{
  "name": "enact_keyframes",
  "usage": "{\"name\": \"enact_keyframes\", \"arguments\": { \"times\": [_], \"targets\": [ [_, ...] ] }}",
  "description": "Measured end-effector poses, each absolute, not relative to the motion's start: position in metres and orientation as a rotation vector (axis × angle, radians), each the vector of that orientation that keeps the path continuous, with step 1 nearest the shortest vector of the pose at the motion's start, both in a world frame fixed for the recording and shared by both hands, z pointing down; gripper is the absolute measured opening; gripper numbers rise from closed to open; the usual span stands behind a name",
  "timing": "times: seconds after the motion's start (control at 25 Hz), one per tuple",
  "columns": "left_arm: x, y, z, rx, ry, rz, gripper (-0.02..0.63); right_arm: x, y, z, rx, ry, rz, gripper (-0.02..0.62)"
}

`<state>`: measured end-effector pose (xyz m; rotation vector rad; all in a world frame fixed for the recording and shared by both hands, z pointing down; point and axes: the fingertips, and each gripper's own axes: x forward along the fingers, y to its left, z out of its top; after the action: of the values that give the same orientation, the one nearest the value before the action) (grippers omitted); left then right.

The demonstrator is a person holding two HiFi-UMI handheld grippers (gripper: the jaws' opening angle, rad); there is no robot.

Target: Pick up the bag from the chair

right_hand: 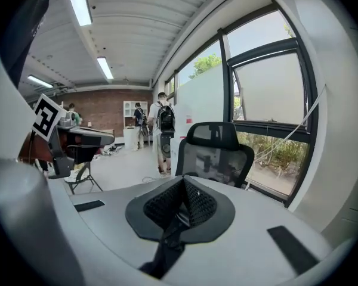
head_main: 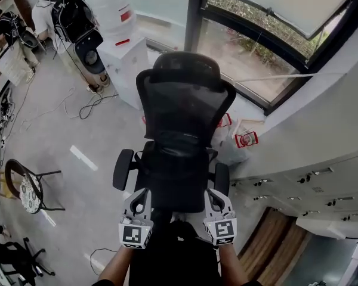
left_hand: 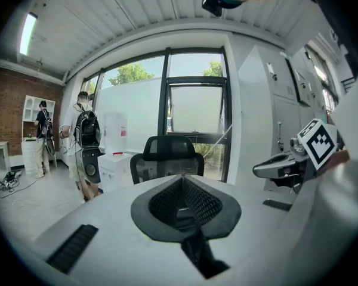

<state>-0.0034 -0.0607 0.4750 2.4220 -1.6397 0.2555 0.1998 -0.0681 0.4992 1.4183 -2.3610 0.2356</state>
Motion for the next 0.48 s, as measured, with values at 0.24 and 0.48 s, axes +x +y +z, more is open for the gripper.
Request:
{"name": "enact_keyframes", "arguments": {
  "times": [0.24, 0.48],
  "targets": [
    [-0.004, -0.141, 0.526, 2.400, -1.575, 0.331, 0.008, 0.214, -0.142, 0.552, 1.377, -2.239, 0.300, 0.000],
    [-0.006, -0.203, 0.601, 2.319, -1.483, 0.452, 0.009, 0.215, -0.208, 0.634, 1.325, -2.123, 0.410, 0.001]
  ]
}}
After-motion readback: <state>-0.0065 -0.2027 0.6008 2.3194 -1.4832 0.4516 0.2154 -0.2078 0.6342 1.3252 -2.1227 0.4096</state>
